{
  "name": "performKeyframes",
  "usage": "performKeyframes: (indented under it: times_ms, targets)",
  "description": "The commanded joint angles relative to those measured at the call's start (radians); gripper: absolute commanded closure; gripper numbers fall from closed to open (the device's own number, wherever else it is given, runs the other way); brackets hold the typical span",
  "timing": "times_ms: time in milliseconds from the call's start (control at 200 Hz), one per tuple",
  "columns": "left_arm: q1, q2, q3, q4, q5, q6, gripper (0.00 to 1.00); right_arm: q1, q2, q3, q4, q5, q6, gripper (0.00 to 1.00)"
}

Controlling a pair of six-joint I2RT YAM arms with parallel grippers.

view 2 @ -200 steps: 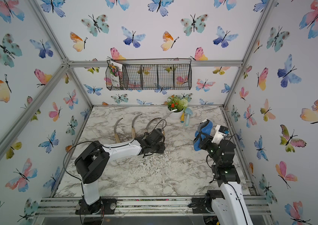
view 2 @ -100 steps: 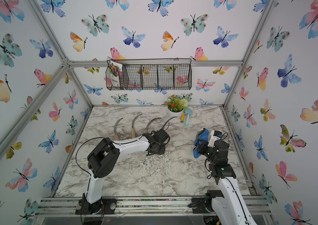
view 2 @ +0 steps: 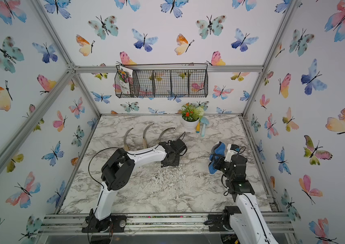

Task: Wipe small sickles with rags
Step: Place the small sickle at the center of the board.

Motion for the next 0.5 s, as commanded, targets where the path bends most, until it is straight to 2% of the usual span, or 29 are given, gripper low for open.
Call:
performKeyframes:
  times_ms: [0, 180, 295, 496]
  targets:
    - [0.005, 0.058, 0.003, -0.065, -0.016, 0.035, 0.66, -0.002, 0.014, -0.016, 0.051, -0.013, -0.012, 0.98]
    - [0.005, 0.074, 0.036, -0.049, -0.008, 0.073, 0.67, -0.001, 0.021, -0.018, 0.064, -0.015, -0.005, 0.98]
    - [0.005, 0.082, 0.051, -0.044, -0.015, 0.101, 0.73, -0.002, 0.010, -0.022, 0.060, -0.014, -0.004, 0.98]
    - [0.004, 0.059, 0.020, 0.016, -0.025, 0.170, 0.77, -0.002, -0.002, -0.031, 0.060, -0.001, -0.001, 0.98]
